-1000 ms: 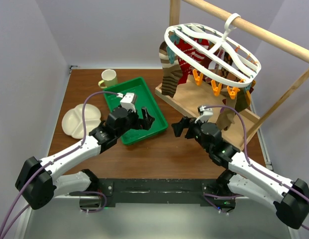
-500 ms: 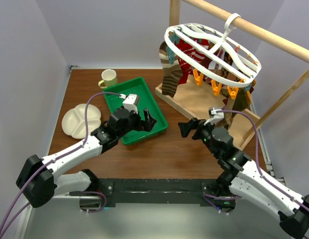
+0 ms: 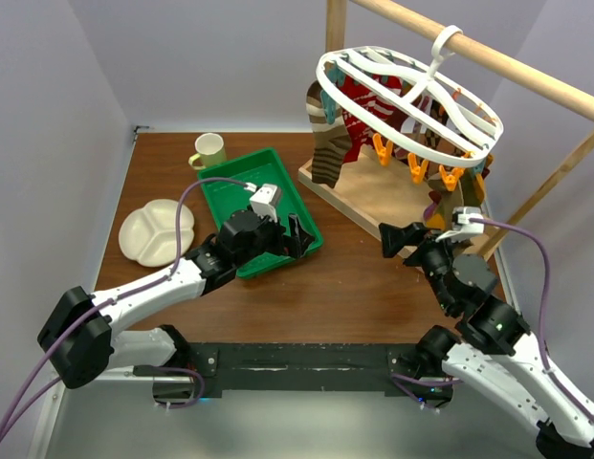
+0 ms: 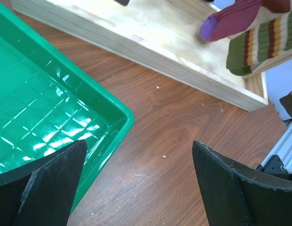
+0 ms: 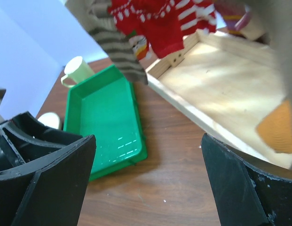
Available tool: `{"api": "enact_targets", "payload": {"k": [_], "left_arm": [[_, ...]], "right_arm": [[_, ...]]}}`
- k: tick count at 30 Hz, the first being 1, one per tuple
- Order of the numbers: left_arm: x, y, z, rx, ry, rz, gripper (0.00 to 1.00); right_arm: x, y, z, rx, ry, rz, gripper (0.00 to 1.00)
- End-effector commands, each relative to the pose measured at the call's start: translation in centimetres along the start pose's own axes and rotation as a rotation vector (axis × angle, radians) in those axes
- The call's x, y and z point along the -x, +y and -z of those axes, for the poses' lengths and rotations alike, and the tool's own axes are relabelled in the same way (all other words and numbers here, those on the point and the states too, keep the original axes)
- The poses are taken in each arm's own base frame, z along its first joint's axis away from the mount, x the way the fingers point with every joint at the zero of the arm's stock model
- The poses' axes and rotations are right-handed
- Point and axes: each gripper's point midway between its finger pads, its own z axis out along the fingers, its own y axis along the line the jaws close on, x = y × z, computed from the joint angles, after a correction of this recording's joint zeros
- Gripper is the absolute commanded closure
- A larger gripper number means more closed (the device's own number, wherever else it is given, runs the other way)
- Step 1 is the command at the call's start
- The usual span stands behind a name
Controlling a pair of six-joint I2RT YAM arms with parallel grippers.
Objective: Remove the socks clipped to the hanger
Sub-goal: Remove the sock from the hanger.
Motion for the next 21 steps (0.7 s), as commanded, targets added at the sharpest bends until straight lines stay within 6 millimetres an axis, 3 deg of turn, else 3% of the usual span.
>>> {"api": "enact_targets", "payload": {"k": [1,5,14,21], "left_arm": [[3.4,-2.5,-0.2,-0.076,-0.091,-0.011,0.00],[3.2,-2.5,-0.2,-0.083,-0.089,-0.012,0.00],[3.1,-2.6,-0.2,-0.093,-0.089,-0.012,0.00],[3.3,-2.7,0.0,-0.096,-0.094,-0.014,0.00]], "right_arm": [[1.4,-1.8,1.4,-0.089,0.002,0.050,0.01],[2.4,-1.9,2.1,-0.100,0.005,0.036,0.02],[7.3,-1.3,3.9,-0.113,-0.057,0.017,0.01],[7.9,-3.4,4.2,-0.242,-0.051,0.082,0.03]]}}
